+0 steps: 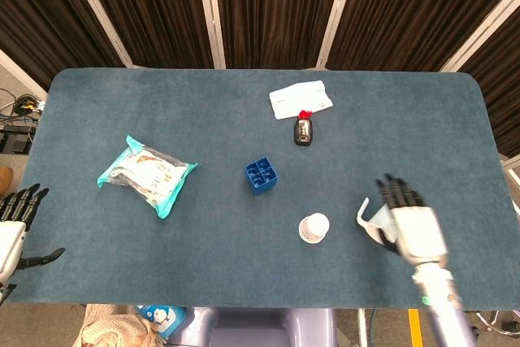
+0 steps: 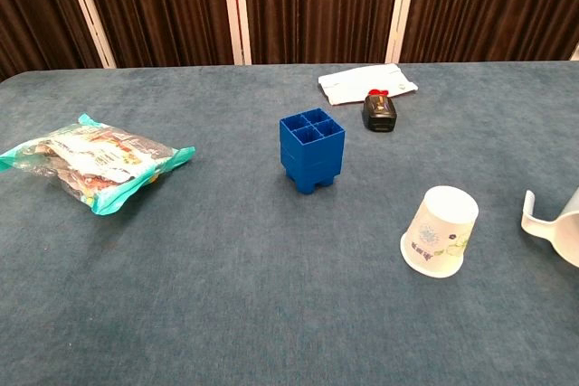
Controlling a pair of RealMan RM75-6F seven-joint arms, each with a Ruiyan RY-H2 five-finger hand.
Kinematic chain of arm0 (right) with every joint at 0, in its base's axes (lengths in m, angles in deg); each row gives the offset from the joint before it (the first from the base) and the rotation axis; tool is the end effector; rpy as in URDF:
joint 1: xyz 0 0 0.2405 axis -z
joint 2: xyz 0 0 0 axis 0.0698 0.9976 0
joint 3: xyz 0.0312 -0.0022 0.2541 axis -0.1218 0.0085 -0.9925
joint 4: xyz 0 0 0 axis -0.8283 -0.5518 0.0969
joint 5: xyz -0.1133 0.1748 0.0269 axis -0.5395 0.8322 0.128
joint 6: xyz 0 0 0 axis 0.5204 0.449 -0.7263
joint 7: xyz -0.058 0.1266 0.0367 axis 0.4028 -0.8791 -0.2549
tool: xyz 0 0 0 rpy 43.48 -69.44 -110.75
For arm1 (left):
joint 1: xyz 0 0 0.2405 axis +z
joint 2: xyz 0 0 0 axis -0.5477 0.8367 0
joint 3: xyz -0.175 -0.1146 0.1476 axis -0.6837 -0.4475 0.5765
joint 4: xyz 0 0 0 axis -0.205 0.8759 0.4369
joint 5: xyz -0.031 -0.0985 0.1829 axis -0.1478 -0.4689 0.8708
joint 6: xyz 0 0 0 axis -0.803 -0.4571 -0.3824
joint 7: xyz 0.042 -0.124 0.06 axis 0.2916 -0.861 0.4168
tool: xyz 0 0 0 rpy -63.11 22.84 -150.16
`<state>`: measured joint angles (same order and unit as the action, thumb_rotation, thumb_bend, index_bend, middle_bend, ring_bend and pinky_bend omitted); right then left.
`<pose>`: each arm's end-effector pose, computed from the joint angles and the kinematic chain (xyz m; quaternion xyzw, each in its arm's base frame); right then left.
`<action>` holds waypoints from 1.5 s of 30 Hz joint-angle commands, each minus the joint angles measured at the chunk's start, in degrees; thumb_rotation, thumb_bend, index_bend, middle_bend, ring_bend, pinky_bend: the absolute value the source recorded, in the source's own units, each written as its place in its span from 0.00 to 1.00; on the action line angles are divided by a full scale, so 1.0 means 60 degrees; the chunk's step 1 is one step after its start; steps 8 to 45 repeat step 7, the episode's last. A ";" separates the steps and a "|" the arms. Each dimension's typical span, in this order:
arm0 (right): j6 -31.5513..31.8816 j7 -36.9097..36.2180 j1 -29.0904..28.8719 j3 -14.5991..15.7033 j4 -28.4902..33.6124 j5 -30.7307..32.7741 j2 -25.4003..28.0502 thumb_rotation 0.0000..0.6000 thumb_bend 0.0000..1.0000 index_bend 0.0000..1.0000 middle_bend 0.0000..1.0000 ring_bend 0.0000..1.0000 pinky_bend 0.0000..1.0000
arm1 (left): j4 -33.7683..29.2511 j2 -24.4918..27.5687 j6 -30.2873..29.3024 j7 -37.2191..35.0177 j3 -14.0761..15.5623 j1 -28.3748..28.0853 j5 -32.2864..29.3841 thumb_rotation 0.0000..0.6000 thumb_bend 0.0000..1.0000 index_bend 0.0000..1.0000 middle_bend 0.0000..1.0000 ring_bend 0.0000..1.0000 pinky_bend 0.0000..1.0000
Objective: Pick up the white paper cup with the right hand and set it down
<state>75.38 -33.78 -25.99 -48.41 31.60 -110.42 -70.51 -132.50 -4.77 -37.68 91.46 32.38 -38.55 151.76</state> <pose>-0.2128 -0.2134 0.1259 0.6455 -0.3880 0.3298 0.5693 -0.3091 0.1712 0.1621 -0.6214 -0.4096 -0.3452 0.5717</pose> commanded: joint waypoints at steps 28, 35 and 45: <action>0.1426 -0.3542 0.2231 0.0764 -0.2046 -0.1202 0.1129 1.00 0.36 0.00 0.00 0.00 0.15 | 0.0057 -0.0052 -0.0145 0.0027 0.0019 0.0045 0.0134 1.00 0.00 0.00 0.00 0.00 0.00; 0.1426 -0.3542 0.2231 0.0764 -0.2046 -0.1202 0.1129 1.00 0.36 0.00 0.00 0.00 0.15 | 0.0057 -0.0052 -0.0145 0.0027 0.0019 0.0045 0.0134 1.00 0.00 0.00 0.00 0.00 0.00; 0.1426 -0.3542 0.2231 0.0764 -0.2046 -0.1202 0.1129 1.00 0.36 0.00 0.00 0.00 0.15 | 0.0057 -0.0052 -0.0145 0.0027 0.0019 0.0045 0.0134 1.00 0.00 0.00 0.00 0.00 0.00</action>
